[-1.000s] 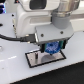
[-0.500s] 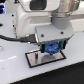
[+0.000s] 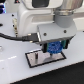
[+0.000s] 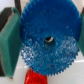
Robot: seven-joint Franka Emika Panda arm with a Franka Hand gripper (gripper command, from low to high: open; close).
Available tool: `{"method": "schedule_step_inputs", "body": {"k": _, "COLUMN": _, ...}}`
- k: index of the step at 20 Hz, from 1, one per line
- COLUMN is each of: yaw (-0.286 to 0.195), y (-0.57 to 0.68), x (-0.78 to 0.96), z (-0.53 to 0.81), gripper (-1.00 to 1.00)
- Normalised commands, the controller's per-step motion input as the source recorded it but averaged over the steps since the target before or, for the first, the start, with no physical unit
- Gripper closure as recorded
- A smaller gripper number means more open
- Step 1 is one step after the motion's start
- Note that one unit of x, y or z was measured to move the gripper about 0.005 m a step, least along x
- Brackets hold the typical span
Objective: Insert the blue gear onto the right peg, followed by the red gear
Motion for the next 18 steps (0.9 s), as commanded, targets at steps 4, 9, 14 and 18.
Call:
{"method": "schedule_step_inputs", "body": {"k": 4, "yaw": 0.000, "y": -0.04, "x": 0.05, "z": -0.25, "gripper": 1.00}}
{"method": "schedule_step_inputs", "body": {"k": 9, "yaw": 0.000, "y": -0.02, "x": 0.09, "z": -0.35, "gripper": 1.00}}
{"method": "schedule_step_inputs", "body": {"k": 14, "yaw": 0.000, "y": 0.01, "x": 0.08, "z": -0.25, "gripper": 1.00}}
{"method": "schedule_step_inputs", "body": {"k": 18, "yaw": 0.000, "y": 0.06, "x": 0.02, "z": 0.03, "gripper": -1.00}}
